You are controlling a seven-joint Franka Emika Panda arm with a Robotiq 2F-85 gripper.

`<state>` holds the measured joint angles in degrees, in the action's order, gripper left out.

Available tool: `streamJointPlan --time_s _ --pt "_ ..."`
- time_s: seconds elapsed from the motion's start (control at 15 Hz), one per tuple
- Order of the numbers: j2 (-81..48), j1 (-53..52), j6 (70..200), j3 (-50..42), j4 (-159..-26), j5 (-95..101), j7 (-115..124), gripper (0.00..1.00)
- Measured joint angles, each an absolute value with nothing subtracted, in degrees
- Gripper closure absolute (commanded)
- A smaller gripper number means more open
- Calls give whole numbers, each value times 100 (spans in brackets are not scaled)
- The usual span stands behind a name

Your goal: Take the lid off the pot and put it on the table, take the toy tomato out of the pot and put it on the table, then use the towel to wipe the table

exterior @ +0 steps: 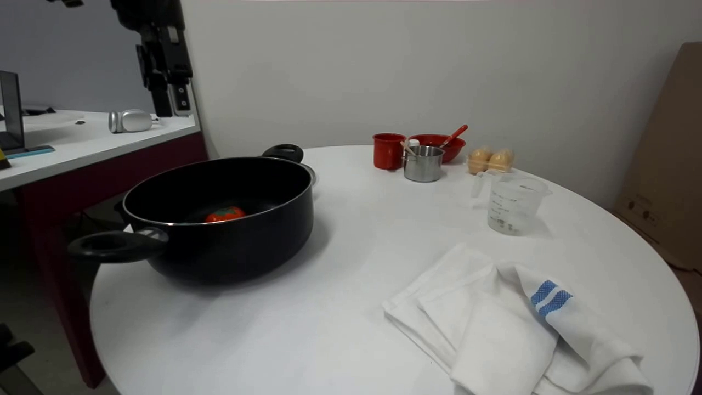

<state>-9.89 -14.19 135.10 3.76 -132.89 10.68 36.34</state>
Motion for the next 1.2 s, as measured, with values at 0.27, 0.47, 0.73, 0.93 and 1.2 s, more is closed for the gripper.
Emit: streamJointPlan --time_s 0.27,0.47,0.73,0.93,1.2 --pt "-908 -1045 13952 134 -13695 1359 3634 0" --pt "-1063 -905 14172 -6 -13727 1573 3679 0" --pt "-1405 -919 14572 -67 -13647 1803 3807 0" --pt "-1804 -1016 14854 -73 -13450 1830 3845 0" --pt "-2392 -1044 15086 -87 -13172 1626 3825 0"
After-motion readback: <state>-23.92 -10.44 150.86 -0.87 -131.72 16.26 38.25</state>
